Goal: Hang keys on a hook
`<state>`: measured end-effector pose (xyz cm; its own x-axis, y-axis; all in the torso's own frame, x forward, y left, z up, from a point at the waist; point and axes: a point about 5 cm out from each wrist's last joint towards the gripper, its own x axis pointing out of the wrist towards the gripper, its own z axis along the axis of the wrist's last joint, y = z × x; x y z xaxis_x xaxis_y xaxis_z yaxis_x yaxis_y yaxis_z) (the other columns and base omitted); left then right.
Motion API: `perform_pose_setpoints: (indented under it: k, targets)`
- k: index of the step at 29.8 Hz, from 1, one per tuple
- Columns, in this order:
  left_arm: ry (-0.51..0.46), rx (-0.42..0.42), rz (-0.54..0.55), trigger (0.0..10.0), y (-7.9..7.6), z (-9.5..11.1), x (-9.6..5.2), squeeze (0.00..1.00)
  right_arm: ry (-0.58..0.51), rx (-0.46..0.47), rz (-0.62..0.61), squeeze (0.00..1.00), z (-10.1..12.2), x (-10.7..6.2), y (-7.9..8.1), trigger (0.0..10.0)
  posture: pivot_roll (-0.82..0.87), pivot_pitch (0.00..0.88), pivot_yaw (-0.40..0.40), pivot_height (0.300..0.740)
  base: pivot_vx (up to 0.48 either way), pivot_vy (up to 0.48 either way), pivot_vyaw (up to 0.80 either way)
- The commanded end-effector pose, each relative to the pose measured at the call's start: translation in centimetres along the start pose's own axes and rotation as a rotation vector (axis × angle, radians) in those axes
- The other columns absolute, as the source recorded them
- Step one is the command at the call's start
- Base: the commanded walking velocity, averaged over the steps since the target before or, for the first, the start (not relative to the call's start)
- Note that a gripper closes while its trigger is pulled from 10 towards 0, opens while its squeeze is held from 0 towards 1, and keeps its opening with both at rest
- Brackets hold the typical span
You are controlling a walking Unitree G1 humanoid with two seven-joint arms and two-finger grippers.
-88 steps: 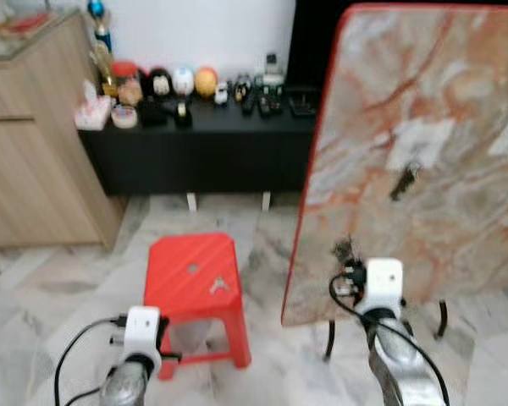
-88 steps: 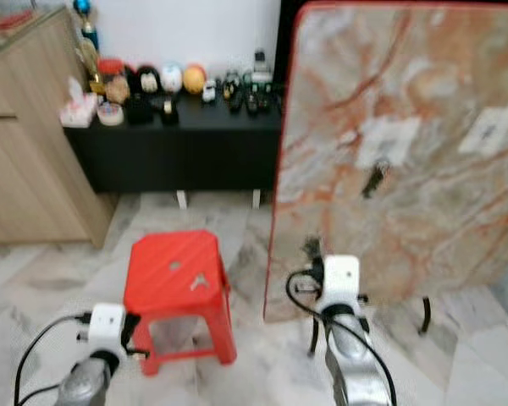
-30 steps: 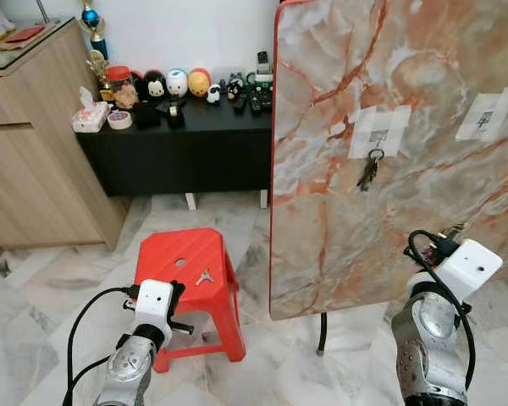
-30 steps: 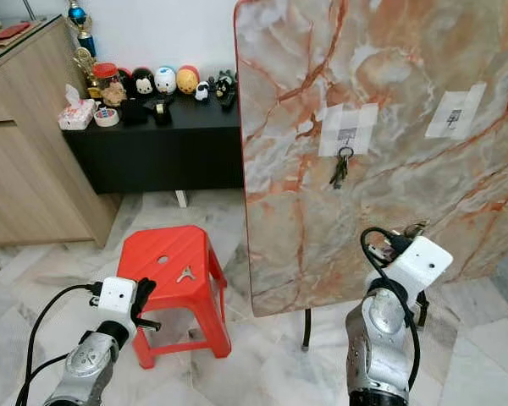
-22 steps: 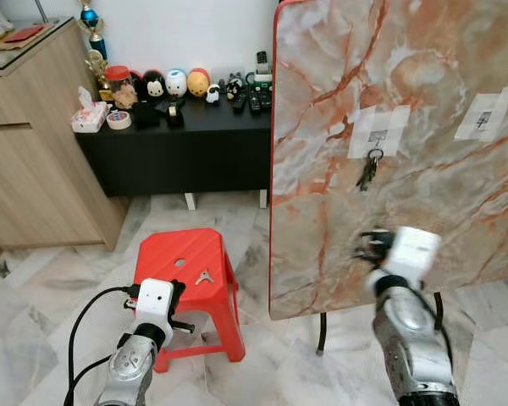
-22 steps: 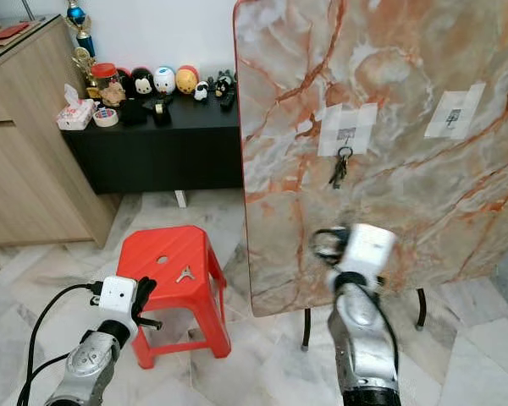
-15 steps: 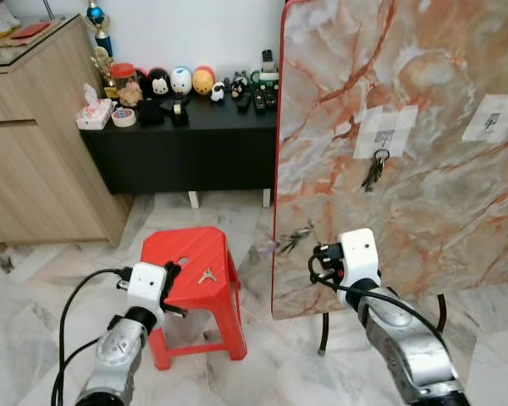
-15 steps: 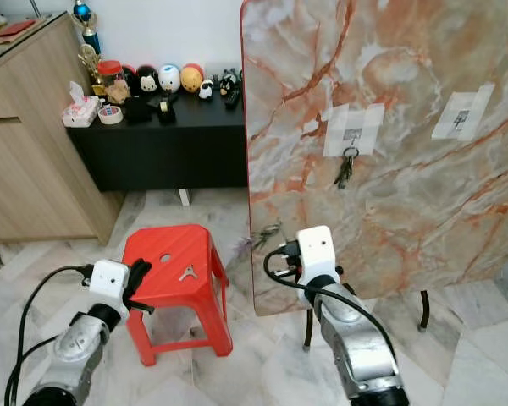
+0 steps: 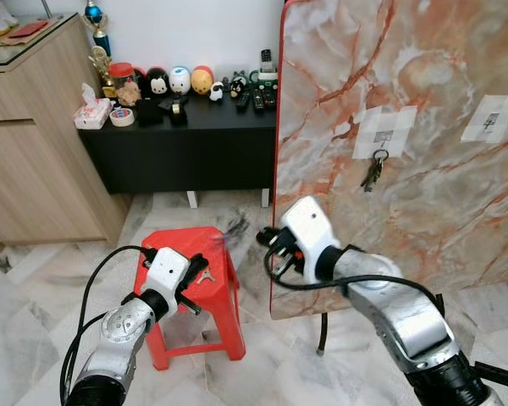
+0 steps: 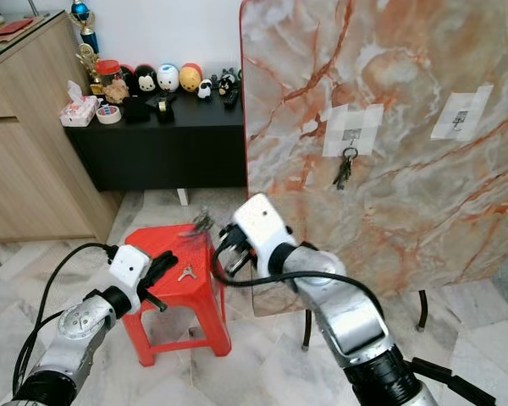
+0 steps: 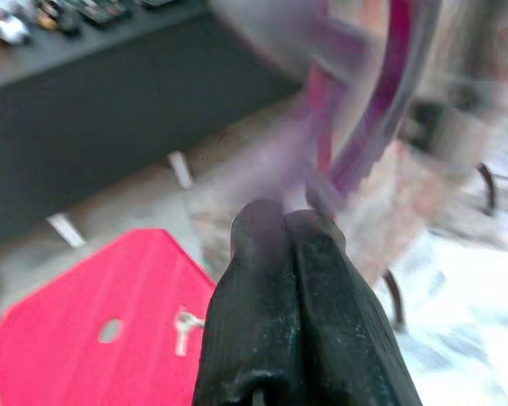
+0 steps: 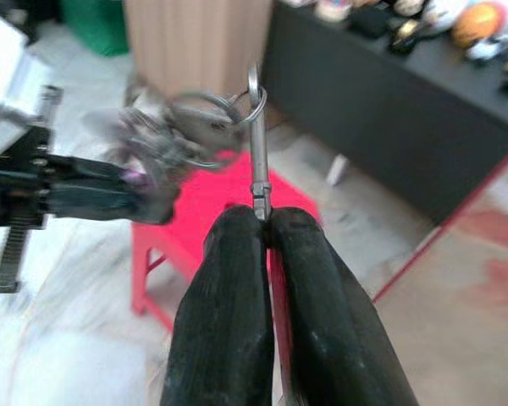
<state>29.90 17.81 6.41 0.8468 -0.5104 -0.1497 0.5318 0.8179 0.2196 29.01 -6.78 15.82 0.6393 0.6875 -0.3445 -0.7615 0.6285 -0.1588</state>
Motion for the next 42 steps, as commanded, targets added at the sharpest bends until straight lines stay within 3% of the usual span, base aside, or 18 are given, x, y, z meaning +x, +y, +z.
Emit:
perform_pose_setpoints:
  k: [1,7,17,18,20,21,42]
  targets:
    - [-0.001,-0.011,-0.011,10.0,0.1,0.2,-0.1,0.0,-0.021,-0.034,0.023,0.0,1.4,0.1,0.3,10.0,-0.01,0.044,-0.011,0.74,0.0,0.0,0.0]
    - [-0.014,-0.027,-0.035,10.0,-0.1,0.7,-0.1,0.0,0.022,-0.06,0.071,0.0,1.4,0.4,1.1,10.0,0.0,0.06,-0.018,0.74,0.0,0.0,0.0]
    - [0.001,-0.052,-0.094,10.0,-0.9,0.4,-0.5,0.0,0.042,-0.047,0.045,0.0,1.2,0.5,1.2,10.0,-0.01,0.06,-0.003,0.74,0.0,0.0,0.0]
    - [0.001,-0.052,-0.109,10.0,-1.0,0.4,-0.5,0.62,0.044,-0.047,0.04,0.0,1.2,0.5,1.2,10.0,-0.01,0.06,-0.001,0.74,0.0,0.0,0.0]
    - [0.003,-0.048,-0.125,10.0,-1.1,0.5,-0.5,0.62,0.047,-0.049,0.033,0.0,1.2,0.5,1.1,10.0,-0.01,0.06,-0.001,0.74,0.0,0.0,0.0]
    - [0.012,-0.036,-0.146,10.0,-1.2,0.4,-0.6,1.0,0.048,-0.044,0.027,0.0,1.2,0.5,1.1,10.0,-0.02,0.058,0.001,0.74,0.0,0.0,0.0]
    - [0.064,-0.021,-0.219,10.0,-1.6,-0.3,-1.1,1.0,0.065,-0.028,-0.068,0.0,0.9,0.5,0.1,10.0,-0.02,0.049,0.003,0.74,0.0,0.0,0.0]
